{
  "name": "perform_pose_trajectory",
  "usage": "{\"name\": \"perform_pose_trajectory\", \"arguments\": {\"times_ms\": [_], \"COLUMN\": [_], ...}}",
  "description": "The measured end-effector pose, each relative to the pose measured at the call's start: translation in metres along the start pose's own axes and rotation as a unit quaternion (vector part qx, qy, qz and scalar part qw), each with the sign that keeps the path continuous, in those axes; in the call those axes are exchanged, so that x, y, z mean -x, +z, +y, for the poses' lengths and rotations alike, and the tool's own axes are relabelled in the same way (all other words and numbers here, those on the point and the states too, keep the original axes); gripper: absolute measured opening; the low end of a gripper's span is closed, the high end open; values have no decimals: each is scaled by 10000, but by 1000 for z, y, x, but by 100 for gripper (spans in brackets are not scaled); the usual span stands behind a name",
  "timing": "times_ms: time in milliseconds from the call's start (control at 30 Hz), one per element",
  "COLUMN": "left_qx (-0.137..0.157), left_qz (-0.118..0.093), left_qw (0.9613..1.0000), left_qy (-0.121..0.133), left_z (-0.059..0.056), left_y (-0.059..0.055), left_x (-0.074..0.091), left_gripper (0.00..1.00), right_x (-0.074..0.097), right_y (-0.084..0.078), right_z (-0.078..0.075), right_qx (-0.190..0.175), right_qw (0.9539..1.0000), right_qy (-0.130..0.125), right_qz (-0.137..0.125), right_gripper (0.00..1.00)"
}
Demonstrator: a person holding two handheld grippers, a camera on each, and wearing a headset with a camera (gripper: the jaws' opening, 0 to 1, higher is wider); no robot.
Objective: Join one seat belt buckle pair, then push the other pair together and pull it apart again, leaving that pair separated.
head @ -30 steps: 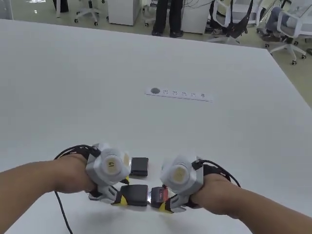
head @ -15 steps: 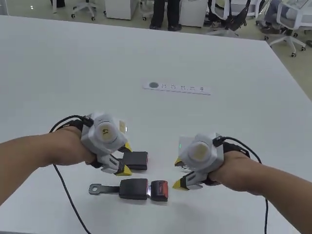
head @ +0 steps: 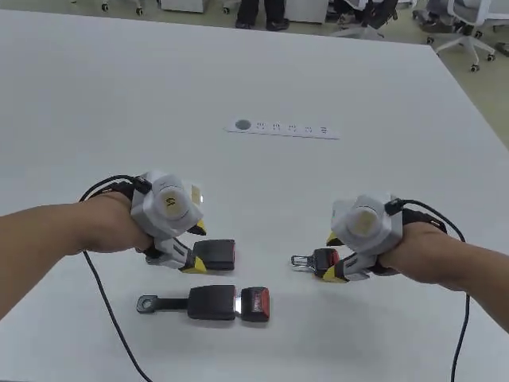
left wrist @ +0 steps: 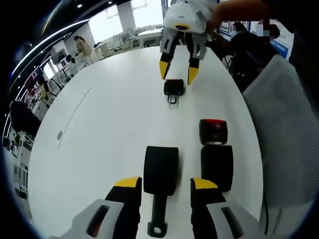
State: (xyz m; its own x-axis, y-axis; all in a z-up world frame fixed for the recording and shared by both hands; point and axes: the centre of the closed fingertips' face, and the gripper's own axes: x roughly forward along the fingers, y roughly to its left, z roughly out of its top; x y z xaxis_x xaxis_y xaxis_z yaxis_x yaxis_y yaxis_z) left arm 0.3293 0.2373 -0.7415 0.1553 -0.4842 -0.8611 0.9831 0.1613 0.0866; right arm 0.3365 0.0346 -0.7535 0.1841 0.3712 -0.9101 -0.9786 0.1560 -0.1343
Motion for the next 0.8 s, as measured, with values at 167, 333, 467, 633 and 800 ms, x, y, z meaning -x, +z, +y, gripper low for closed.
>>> {"name": "perform_pose_trajectory", "arguments": {"times_ms": [167, 333, 467, 633, 800], "left_qx": [-27, -75, -180, -113, -293], "left_qz": [46, 79, 184, 216, 404], "left_qw": [10000, 9999, 9996, 9996, 9987], "left_qy": [-36, -95, -80, -173, -112], "left_z": [3, 8, 9, 7, 7], "left_y": [0, -3, -8, -7, -13], "left_x": [-5, -15, -20, -21, -23], "left_gripper": [38, 34, 32, 32, 32], "right_x": [-5, -16, -23, -24, -23], "right_y": [0, -7, -12, -11, -10], "right_z": [-4, -3, -3, -2, 1], "right_qx": [46, 216, 208, 198, 212], "right_qw": [9999, 9992, 9989, 9984, 9977], "right_qy": [92, 253, 330, 454, 573], "right_qz": [27, 200, 254, 257, 302], "right_gripper": [34, 34, 32, 32, 32]}}
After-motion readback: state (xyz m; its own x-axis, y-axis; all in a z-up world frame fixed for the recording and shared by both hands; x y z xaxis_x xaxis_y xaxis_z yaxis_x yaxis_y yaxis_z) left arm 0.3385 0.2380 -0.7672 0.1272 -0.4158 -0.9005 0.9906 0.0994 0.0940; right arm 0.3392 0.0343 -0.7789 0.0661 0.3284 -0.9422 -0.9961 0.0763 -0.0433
